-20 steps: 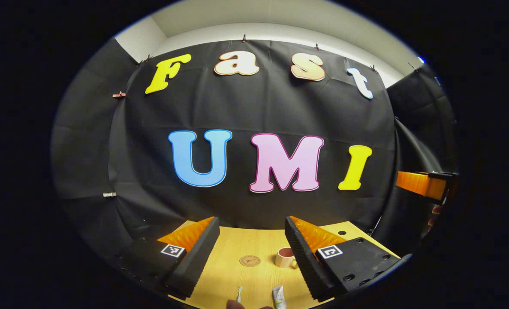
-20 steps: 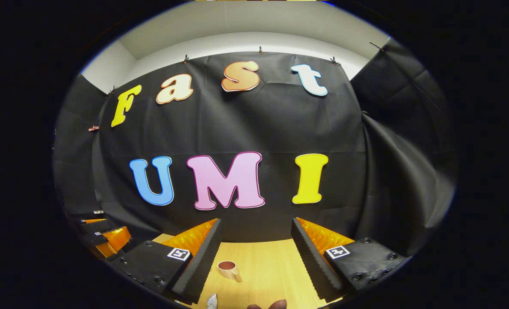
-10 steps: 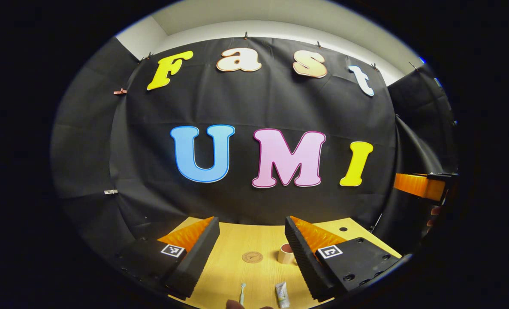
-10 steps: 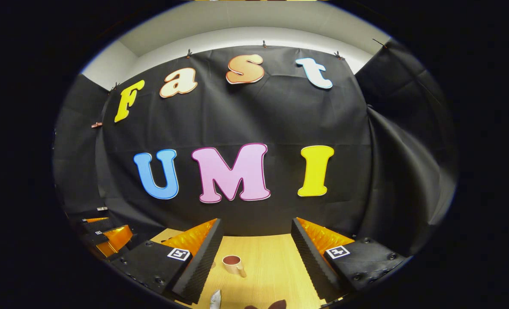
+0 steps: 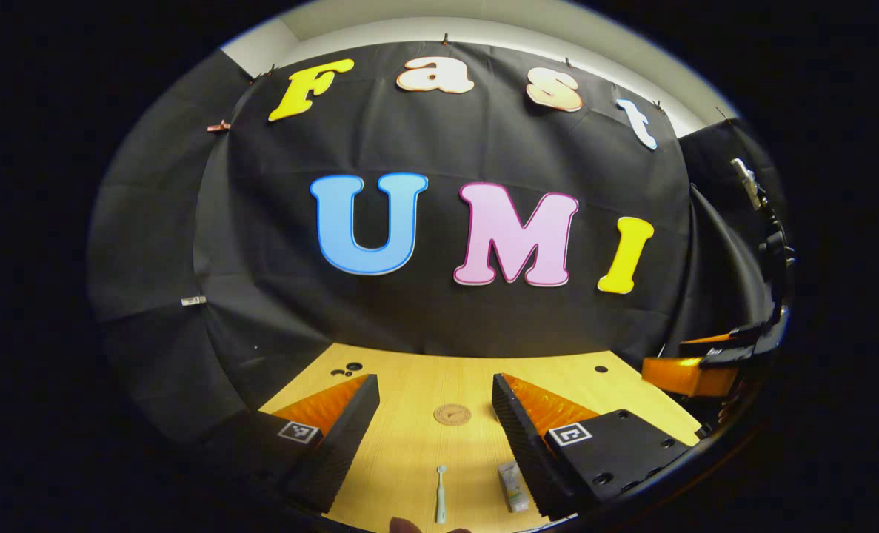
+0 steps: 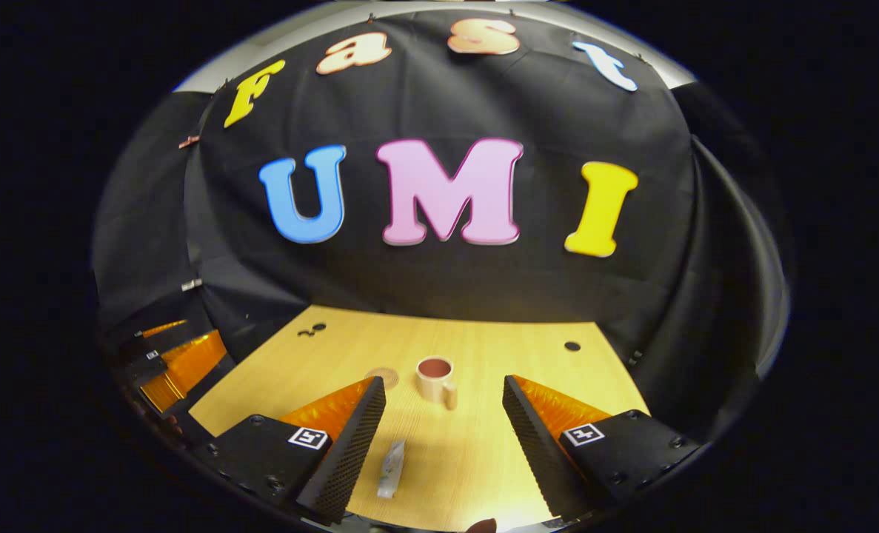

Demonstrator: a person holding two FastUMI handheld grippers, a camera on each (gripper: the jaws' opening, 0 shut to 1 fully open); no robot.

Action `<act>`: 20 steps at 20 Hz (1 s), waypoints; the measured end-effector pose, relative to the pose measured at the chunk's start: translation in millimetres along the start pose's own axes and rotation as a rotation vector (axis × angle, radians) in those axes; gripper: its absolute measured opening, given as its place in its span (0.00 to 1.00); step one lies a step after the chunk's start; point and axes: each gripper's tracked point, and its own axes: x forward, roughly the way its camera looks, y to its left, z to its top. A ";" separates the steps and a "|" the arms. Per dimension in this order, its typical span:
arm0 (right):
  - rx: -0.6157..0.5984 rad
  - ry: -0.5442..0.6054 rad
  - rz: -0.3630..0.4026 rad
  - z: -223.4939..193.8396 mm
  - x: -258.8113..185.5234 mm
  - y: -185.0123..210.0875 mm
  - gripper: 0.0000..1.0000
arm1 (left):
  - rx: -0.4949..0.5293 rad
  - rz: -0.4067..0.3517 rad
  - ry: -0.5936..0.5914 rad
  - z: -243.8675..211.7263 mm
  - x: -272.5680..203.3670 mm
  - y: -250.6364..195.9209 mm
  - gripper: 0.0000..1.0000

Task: Put the toothbrush and toothpaste on the desktop into the cup, then pick up the cup and place it on the coaster on the desktop.

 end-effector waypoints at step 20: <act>-0.001 0.559 -0.053 -231.3 124.1 73.8 0.94 | 0.023 -0.012 0.244 -159.8 -0.4 80.0 0.97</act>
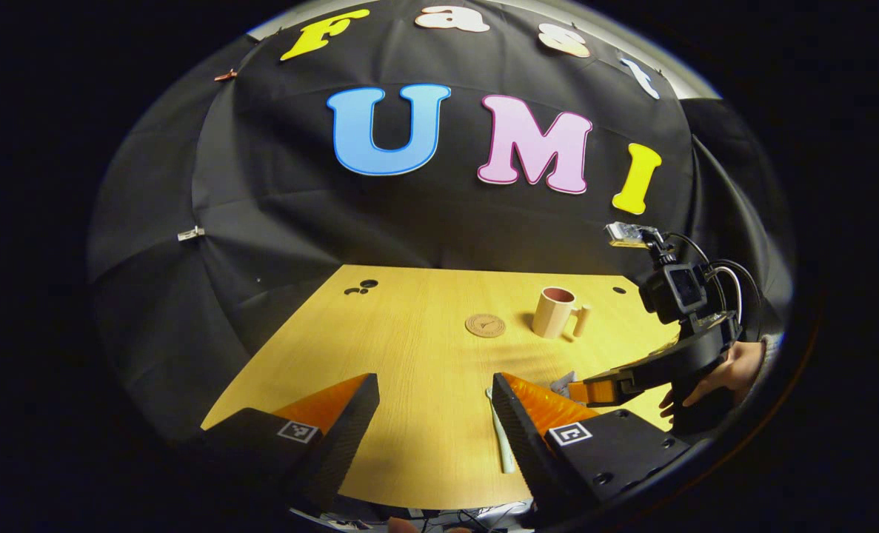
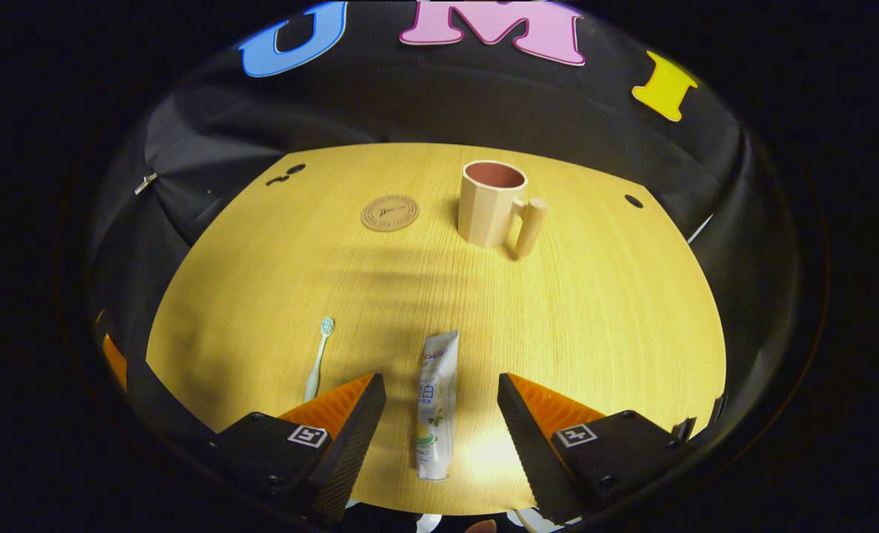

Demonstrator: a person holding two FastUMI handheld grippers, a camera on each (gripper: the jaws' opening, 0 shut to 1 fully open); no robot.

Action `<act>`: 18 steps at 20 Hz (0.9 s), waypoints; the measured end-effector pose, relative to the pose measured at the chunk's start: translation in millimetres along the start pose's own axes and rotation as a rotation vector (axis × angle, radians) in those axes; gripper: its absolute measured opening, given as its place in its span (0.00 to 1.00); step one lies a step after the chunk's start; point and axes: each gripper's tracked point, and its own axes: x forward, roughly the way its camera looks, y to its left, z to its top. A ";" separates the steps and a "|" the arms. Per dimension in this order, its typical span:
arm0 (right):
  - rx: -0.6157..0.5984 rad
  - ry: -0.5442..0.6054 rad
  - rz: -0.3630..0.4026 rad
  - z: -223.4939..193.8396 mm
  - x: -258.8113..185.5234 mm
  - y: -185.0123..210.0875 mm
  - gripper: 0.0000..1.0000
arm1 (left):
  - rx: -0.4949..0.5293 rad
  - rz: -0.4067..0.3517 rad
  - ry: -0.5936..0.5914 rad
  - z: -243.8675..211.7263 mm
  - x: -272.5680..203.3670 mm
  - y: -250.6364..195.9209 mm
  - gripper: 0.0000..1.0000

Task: Put the toothbrush and toothpaste on the desktop into the cup, then pick up the cup and place it on the coaster on the desktop.

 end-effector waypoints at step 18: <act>-0.109 0.198 -0.129 -23.7 55.1 -3.1 0.36 | -0.078 0.029 0.095 -45.7 18.2 25.8 0.97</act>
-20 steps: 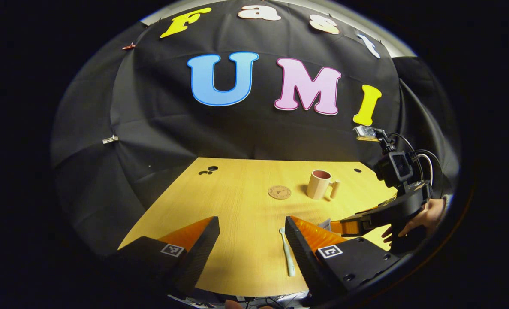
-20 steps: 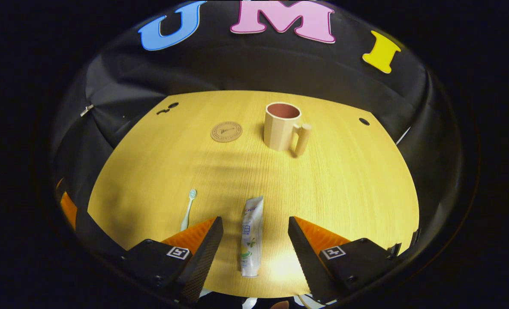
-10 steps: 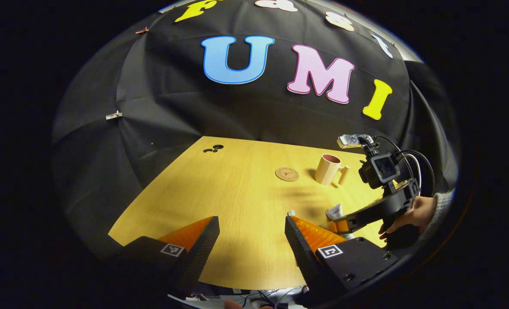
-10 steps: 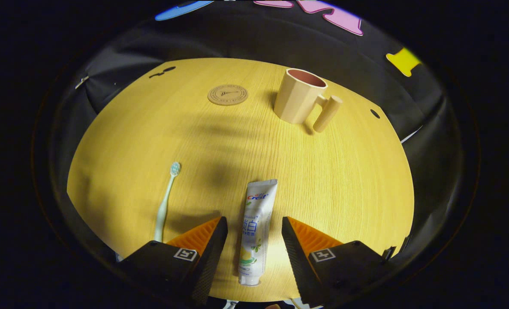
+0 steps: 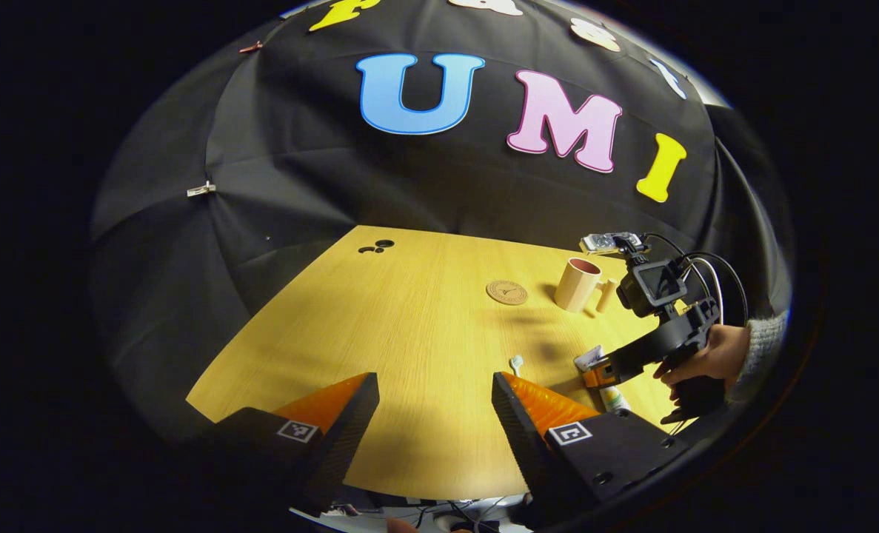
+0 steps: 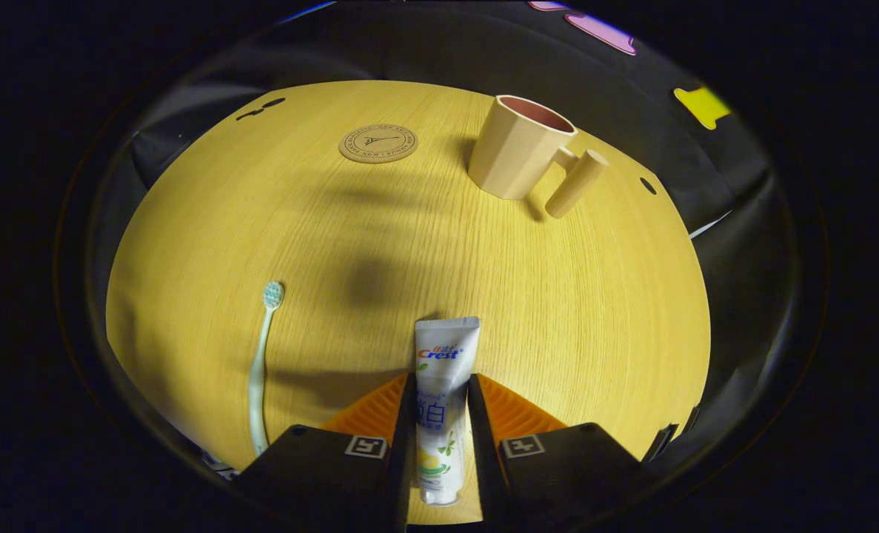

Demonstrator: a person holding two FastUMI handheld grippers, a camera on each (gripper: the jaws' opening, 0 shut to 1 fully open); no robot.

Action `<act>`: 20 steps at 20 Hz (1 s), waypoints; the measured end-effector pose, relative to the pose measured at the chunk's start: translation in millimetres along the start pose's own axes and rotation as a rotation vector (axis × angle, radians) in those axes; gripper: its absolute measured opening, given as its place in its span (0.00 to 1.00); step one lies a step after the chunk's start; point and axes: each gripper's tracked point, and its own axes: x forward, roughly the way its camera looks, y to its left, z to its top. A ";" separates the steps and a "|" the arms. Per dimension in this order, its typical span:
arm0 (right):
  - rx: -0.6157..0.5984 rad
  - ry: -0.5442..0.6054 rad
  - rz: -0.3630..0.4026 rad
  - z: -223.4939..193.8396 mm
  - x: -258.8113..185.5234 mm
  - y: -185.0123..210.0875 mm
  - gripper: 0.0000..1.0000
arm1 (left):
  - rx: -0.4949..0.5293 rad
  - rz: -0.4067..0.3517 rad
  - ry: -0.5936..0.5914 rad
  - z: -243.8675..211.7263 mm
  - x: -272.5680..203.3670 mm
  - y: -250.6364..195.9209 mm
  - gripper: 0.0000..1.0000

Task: Put the toothbrush and toothpaste on the desktop into the cup, then pick up the cup and place it on the coaster on the desktop.

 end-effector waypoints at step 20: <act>0.198 -0.159 0.500 4.1 -38.1 -25.4 0.13 | -0.001 -0.004 0.235 -23.9 65.9 -93.2 0.78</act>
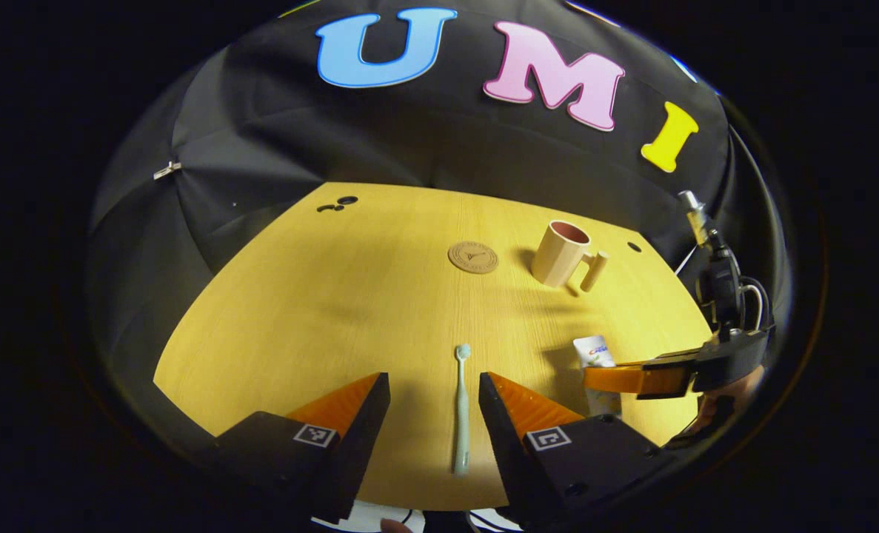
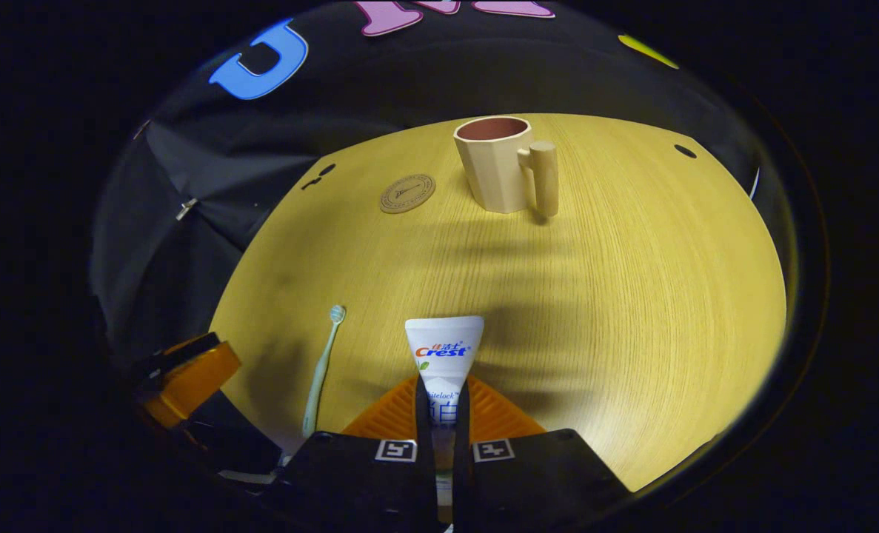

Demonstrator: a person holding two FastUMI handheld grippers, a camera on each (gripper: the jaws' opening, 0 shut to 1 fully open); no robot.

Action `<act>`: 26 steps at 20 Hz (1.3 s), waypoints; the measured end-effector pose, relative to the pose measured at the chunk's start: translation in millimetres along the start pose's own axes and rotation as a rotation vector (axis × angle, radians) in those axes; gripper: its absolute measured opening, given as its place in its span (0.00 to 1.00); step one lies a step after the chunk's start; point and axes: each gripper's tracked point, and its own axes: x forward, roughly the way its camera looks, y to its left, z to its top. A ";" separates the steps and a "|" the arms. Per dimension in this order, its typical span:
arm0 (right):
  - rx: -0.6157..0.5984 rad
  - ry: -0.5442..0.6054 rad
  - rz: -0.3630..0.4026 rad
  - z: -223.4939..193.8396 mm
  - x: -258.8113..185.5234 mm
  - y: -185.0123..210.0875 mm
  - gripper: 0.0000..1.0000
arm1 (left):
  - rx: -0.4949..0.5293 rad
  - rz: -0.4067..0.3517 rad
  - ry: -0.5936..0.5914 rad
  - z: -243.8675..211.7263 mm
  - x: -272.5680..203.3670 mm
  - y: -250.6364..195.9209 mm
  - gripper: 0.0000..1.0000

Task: Put the toothbrush and toothpaste on the desktop into the cup, then pick up the cup and place it on the coaster on the desktop.

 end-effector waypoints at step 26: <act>0.018 -0.033 0.124 28.8 -20.8 -34.4 0.12 | 0.180 0.038 0.384 -62.5 68.6 -23.9 0.23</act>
